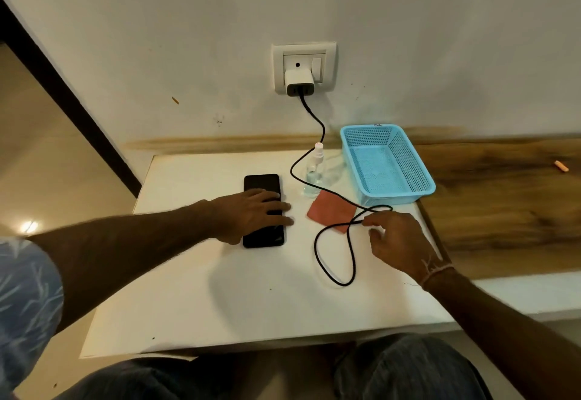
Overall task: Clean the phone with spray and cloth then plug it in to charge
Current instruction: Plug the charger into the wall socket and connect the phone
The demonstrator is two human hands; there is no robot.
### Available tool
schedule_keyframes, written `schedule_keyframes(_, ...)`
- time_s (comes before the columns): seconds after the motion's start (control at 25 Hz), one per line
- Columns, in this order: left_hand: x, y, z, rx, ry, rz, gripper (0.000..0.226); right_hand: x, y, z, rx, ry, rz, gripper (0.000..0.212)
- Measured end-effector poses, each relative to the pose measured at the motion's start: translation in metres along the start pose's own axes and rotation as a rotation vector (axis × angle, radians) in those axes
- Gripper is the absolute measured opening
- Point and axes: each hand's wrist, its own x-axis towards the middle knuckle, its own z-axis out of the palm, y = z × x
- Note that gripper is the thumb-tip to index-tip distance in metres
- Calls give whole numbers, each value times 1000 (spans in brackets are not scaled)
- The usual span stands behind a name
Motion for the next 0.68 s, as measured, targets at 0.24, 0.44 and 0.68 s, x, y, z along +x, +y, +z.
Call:
schedule_keyframes(0.24, 3, -9, -7, 25, 37, 38, 96, 15, 5, 10, -266, -27, -106, 37)
schedule_keyframes(0.44, -1, 0, -17, -125, 72, -25, 95, 22, 4, 5, -306, -69, -90, 15)
schedule_keyframes(0.68, -19, 16, -25, -551, 329, -180, 96, 9, -3, -7, -392, -30, -119, 13)
